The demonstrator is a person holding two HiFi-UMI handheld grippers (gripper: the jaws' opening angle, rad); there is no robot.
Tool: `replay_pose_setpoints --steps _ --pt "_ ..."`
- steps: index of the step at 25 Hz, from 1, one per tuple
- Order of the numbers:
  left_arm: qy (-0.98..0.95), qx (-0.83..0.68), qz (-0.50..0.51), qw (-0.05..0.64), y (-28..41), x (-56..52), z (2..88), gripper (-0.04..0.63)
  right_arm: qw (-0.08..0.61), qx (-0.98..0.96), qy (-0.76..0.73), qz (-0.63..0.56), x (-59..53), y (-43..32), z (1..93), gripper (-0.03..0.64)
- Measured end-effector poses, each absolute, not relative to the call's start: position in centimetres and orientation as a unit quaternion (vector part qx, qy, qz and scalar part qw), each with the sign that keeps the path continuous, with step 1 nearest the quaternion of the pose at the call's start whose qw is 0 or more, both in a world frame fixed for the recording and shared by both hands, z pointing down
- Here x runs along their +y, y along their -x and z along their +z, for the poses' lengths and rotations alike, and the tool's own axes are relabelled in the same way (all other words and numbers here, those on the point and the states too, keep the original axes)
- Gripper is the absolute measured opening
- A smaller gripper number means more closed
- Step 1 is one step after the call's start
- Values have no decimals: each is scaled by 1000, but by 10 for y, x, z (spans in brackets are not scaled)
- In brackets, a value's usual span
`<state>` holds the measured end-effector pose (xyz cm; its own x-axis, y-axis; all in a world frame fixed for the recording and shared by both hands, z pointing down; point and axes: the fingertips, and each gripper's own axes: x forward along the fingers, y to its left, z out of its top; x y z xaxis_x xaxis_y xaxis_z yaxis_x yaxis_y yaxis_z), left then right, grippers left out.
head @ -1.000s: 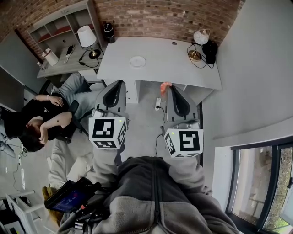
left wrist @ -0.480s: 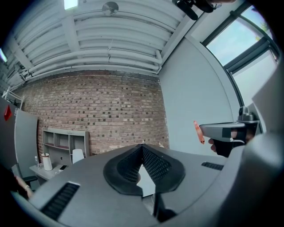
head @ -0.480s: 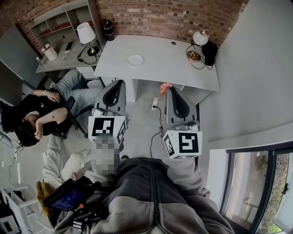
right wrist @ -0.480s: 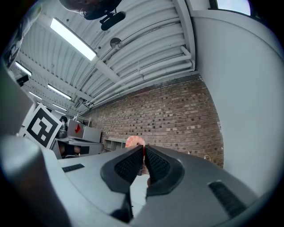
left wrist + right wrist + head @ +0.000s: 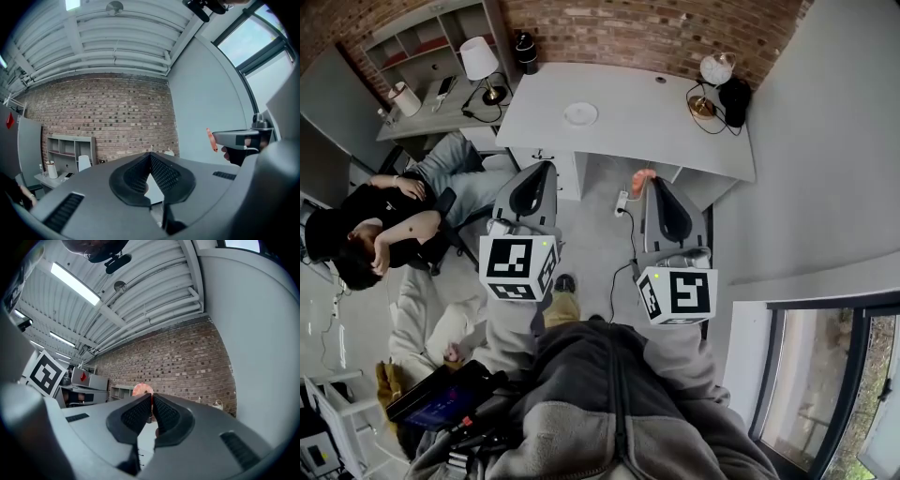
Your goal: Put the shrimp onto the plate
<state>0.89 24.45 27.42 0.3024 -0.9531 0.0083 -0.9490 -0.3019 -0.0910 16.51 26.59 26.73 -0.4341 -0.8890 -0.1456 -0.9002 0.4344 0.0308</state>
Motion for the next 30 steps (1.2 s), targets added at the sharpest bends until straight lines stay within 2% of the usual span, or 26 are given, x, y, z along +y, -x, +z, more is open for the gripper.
replay_pose_setpoints --steps 13,30 --pt "816 577 -15 24 4 204 287 5 33 844 533 50 242 -144 283 12" --pt "807 589 -30 0 59 83 306 5 9 859 512 27 117 -83 305 12"
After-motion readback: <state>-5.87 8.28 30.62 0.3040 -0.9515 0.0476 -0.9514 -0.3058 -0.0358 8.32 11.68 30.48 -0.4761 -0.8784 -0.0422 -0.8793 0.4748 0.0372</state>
